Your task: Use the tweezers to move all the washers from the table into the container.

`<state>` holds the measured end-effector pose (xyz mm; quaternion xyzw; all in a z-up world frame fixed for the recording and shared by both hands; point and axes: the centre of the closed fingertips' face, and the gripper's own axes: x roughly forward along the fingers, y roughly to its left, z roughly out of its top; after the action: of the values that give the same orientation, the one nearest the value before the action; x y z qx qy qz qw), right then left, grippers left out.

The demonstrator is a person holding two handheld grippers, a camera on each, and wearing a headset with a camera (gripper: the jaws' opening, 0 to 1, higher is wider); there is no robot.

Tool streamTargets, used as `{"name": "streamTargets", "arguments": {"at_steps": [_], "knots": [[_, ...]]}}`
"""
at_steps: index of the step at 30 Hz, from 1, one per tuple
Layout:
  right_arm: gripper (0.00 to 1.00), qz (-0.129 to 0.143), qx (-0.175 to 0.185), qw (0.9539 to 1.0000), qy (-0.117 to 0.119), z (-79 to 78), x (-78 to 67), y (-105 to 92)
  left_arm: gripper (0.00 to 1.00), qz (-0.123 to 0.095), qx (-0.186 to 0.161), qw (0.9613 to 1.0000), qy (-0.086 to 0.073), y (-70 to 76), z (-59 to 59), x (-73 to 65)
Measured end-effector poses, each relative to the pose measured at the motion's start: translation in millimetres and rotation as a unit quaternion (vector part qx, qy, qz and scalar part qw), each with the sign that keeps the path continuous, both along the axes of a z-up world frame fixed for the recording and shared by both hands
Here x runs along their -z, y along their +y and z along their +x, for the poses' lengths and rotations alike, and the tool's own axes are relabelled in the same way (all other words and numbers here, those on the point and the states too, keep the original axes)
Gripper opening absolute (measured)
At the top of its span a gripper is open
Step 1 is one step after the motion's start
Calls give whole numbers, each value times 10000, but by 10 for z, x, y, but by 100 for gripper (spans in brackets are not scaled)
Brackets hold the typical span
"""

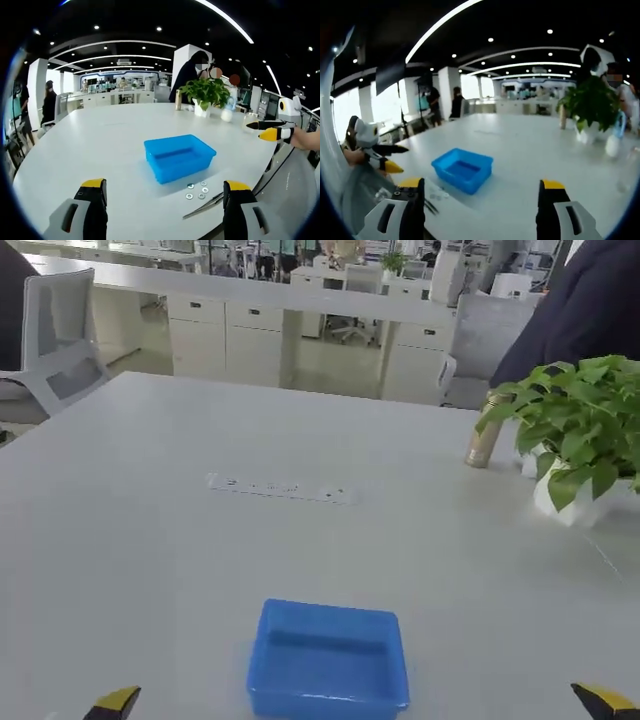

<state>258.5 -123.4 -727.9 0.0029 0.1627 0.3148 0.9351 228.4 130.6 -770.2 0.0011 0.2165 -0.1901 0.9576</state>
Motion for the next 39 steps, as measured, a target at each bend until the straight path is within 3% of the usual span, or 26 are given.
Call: {"name": "streamTargets", "arguments": {"at_steps": [2,5,10,22,39], "knots": [[92,178,106,9998,-32,21,-38,-54,99,-9,27,10000,5,-15,-6,-2],[93,242,297,9993,21,61,-24,-136,99,98,120,9999,62,-34,-25,25],[91,278,350,9990,68,54,-22,-158,97,72,127,9999,31,-29,-33,6],[89,-351,31,9990,262,20,169,-57,95,173,237,9995,77,-37,-36,38],[88,-513,59,9982,309,22,212,-87,95,179,328,9992,136,-54,-46,58]]}}
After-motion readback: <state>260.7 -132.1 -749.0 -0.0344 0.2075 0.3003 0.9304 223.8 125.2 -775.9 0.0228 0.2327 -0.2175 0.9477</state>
